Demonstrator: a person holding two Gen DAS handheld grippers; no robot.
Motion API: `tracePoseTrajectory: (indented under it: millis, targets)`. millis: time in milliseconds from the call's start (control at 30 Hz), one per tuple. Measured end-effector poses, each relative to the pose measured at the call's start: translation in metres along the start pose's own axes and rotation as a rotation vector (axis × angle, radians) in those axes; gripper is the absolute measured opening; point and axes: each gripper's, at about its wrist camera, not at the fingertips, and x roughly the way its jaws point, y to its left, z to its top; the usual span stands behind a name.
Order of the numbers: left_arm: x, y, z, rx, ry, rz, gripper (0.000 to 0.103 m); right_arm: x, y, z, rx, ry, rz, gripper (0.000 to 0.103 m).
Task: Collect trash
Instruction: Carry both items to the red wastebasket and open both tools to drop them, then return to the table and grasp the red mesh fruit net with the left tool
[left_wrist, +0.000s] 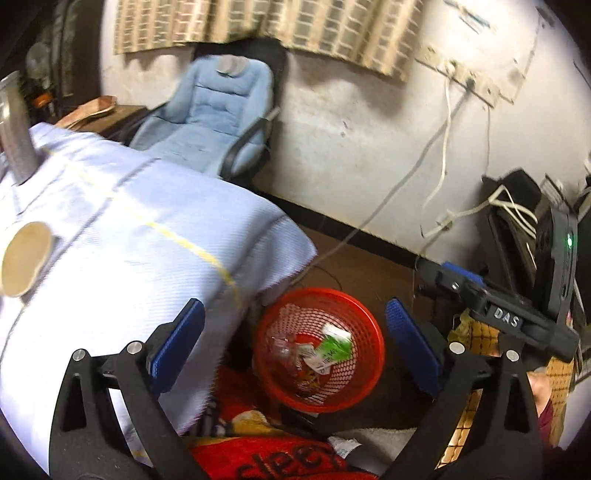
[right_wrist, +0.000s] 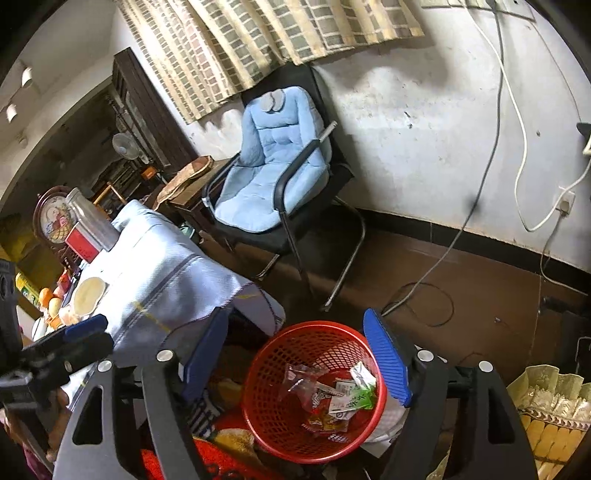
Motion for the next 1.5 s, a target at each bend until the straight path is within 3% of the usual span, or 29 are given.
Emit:
tracePoseTrajectory:
  millis: [367,567,733,900,1067,1133,1233,1333,1500]
  targets:
    - [-0.075,0.073,-0.021,-0.158,-0.127,0.103,0.096,-0.021,0.061,-0.006,-0.108,-0.017,0.077,0.086]
    - [-0.122,0.145,-0.042,-0.228,-0.148,0.296,0.096,-0.013,0.108,-0.010,-0.191,0.025,0.131,0.087]
    - [-0.169,0.232,-0.064,-0.358,-0.176,0.441,0.096,-0.006,0.151,-0.019,-0.258,0.064,0.168,0.087]
    - [-0.192,0.297,-0.098,-0.479,-0.207,0.450,0.096,-0.002,0.183,-0.029,-0.291,0.116,0.208,0.088]
    - [-0.189,0.323,-0.117,-0.571,-0.172,0.406,0.096,0.006,0.223,-0.042,-0.339,0.162,0.251,0.090]
    - [-0.181,0.321,-0.115,-0.556,-0.145,0.411,0.096,0.007,0.239,-0.053,-0.362,0.178,0.288,0.090]
    - [-0.164,0.307,-0.111,-0.455,-0.074,0.487,0.096,0.007,0.267,-0.077,-0.428,0.195,0.315,0.091]
    - [-0.156,0.296,-0.107,-0.386,-0.055,0.477,0.096,0.001,0.289,-0.102,-0.509,0.180,0.319,0.091]
    - [-0.150,0.316,-0.100,-0.434,-0.056,0.442,0.096,-0.017,0.314,-0.134,-0.652,0.123,0.319,0.091]
